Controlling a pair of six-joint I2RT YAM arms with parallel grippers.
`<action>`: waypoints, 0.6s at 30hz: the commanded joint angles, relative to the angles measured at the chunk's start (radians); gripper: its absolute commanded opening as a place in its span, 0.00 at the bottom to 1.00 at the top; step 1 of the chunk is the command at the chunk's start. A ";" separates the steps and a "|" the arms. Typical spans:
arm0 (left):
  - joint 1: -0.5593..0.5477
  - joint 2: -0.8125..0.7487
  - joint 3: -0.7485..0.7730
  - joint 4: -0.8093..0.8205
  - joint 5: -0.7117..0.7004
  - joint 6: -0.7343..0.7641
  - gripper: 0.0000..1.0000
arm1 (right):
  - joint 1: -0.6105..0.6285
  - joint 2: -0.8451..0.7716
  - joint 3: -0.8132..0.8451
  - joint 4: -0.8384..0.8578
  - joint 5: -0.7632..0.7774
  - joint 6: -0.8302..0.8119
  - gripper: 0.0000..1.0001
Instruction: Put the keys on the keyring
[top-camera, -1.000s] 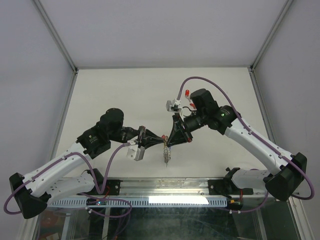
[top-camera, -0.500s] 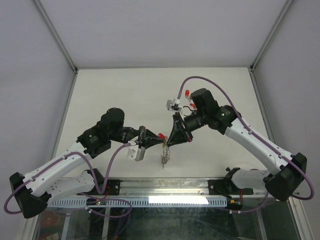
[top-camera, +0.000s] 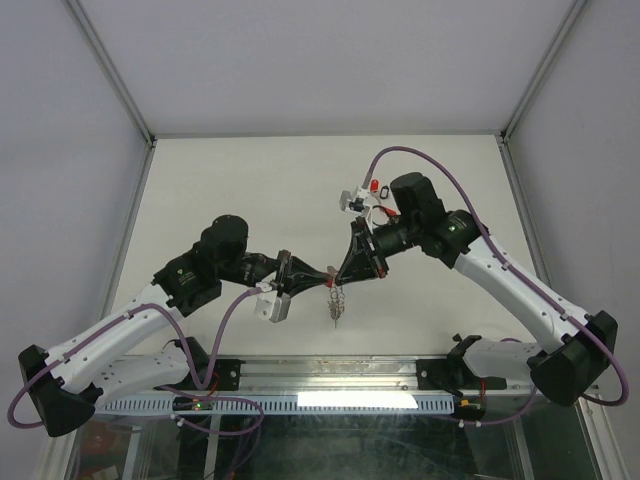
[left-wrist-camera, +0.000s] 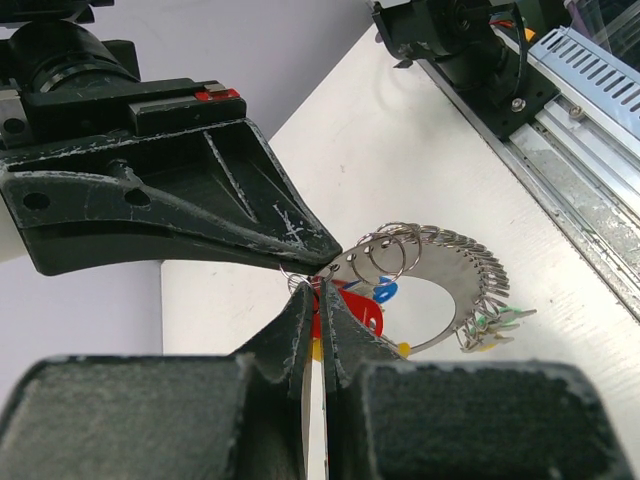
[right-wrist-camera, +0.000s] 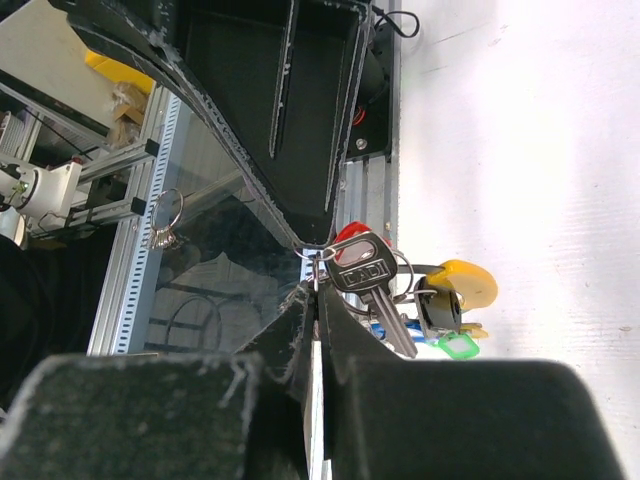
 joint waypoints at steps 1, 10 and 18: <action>-0.010 -0.010 0.020 -0.052 0.043 0.018 0.00 | -0.027 -0.060 0.013 0.113 -0.035 0.034 0.00; -0.009 -0.010 0.022 -0.057 0.021 0.017 0.00 | -0.040 -0.077 0.008 0.118 -0.045 0.042 0.00; -0.009 -0.007 0.033 -0.079 -0.005 0.037 0.00 | -0.041 -0.076 0.018 0.089 -0.060 0.023 0.00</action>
